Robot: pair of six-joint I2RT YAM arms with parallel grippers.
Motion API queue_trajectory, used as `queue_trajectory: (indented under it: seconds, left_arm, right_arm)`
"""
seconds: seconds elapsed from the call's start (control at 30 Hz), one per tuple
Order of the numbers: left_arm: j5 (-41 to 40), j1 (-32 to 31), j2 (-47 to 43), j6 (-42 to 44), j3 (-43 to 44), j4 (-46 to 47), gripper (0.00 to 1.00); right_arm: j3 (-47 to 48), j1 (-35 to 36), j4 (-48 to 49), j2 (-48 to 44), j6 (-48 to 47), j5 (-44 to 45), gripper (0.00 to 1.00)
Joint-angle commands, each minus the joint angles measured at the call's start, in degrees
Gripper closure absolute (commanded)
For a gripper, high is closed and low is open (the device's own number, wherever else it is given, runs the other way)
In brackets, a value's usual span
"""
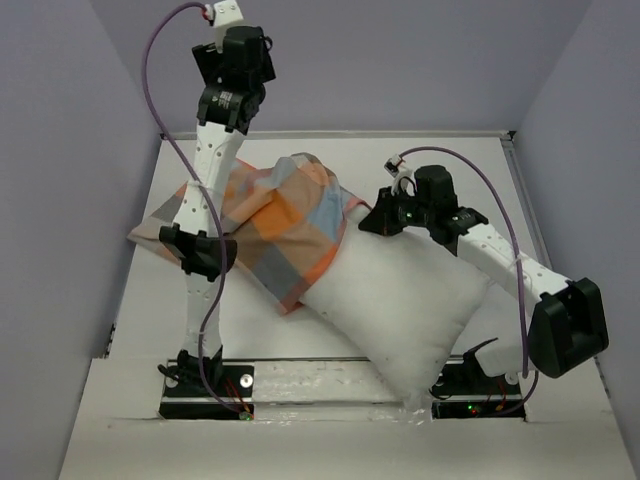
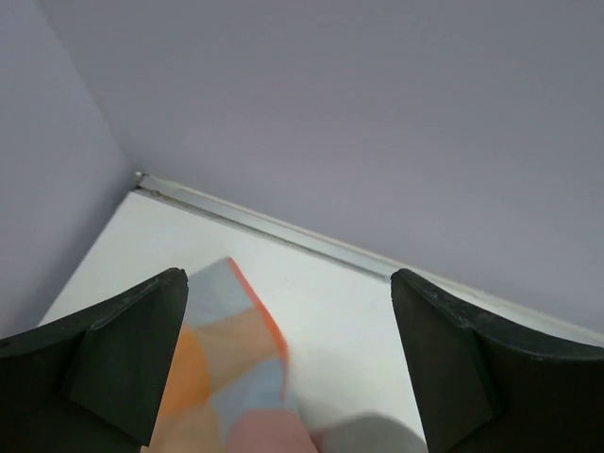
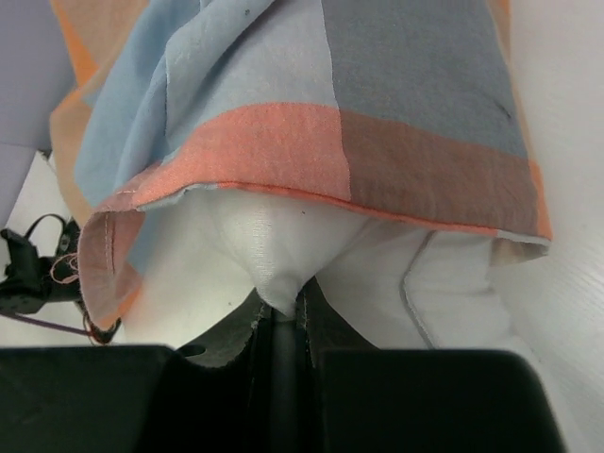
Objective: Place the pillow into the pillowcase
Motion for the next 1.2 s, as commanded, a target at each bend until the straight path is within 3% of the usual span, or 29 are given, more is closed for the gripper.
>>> queue_trajectory:
  seconds: [0.0,0.03,0.1,0.27,0.4,0.43,0.53,0.63,0.77,1.03,1.17]
  left_arm:
    - [-0.65,-15.08,-9.51,3.59,0.95,-9.29,0.02]
    - [-0.65,-20.24,-10.91,4.73,0.87,-8.24,0.02]
    - [-1.61,-24.67,-16.97,6.93,-1.23,-6.39,0.03]
    - [-6.36,-37.22,-33.73,9.41,-15.54,-4.01,0.04]
    - [-13.21,-48.4,-51.31,6.51,-46.43,6.15,0.05]
    - [-13.83,-50.33,-54.75,5.54,-61.82,12.89,0.05]
    - [-13.13,-52.46,-64.95,-5.43,-81.49,15.85,0.07]
    - [-15.41,-53.25,-66.38,-12.64,-94.79,17.69,0.07]
    - [-19.37,-53.43,-63.67,-15.48,-102.4,21.64,0.06]
    - [-18.66,-52.29,-51.98,-5.02,-101.97,35.88,0.01]
    - [-15.87,-47.46,-49.25,2.08,-102.14,46.33,0.01]
  right_arm:
    - [7.08,0.03,0.51,2.92,-3.16,5.55,1.0]
    - [8.13,-0.58,0.33,4.32,-3.69,6.95,1.0]
    - [10.25,-1.19,-0.72,5.3,-5.01,7.23,1.0]
    - [13.41,-1.72,-0.11,6.36,-7.03,7.92,1.0]
    - [15.34,-3.04,0.51,7.85,-7.92,8.37,1.0]
    - [16.05,-4.52,0.68,8.29,-7.92,7.5,1.0]
    - [17.71,-7.86,2.35,10.48,-6.95,1.01,1.0]
    - [20.43,-8.58,0.08,12.94,-9.13,-2.42,1.0]
    - [22.82,-8.58,-4.24,14.97,-10.99,-1.05,1.0]
    - [20.01,-8.58,-3.89,13.57,-9.06,-0.15,1.0]
    - [17.2,-8.58,-1.0,12.52,-6.61,-4.27,1.0]
